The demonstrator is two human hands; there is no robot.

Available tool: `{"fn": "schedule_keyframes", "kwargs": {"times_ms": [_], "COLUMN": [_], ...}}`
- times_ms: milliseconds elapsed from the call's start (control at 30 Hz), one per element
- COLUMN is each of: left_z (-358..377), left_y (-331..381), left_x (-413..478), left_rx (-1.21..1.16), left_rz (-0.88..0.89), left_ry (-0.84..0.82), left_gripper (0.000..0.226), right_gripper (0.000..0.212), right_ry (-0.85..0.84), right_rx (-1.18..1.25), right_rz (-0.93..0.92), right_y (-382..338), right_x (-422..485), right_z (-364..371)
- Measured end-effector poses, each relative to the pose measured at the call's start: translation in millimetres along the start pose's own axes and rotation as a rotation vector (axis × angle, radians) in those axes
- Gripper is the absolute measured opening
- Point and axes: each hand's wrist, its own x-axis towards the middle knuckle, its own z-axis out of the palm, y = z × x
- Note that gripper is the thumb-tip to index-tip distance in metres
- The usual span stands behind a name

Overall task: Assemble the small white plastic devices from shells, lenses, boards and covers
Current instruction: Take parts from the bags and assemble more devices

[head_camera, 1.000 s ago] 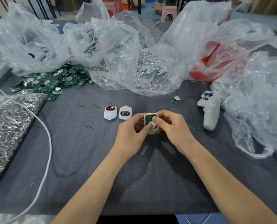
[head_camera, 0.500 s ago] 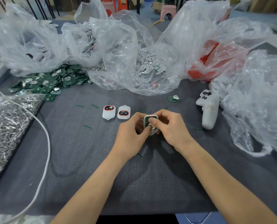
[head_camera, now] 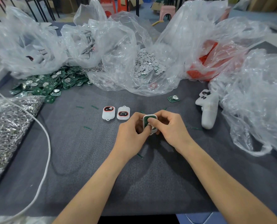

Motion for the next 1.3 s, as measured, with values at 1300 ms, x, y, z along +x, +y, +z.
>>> {"fn": "schedule_keyframes", "kwargs": {"times_ms": [1300], "left_z": [-162.7], "left_y": [-21.5], "left_x": [252.6], "left_rx": [0.758], "left_rz": [0.12], "left_ry": [0.278], "left_gripper": [0.033], "right_gripper": [0.014], "right_ry": [0.236], "right_rx": [-0.493], "right_rz": [-0.123], "right_y": [8.0], "right_x": [11.0], "right_z": [1.7]}}
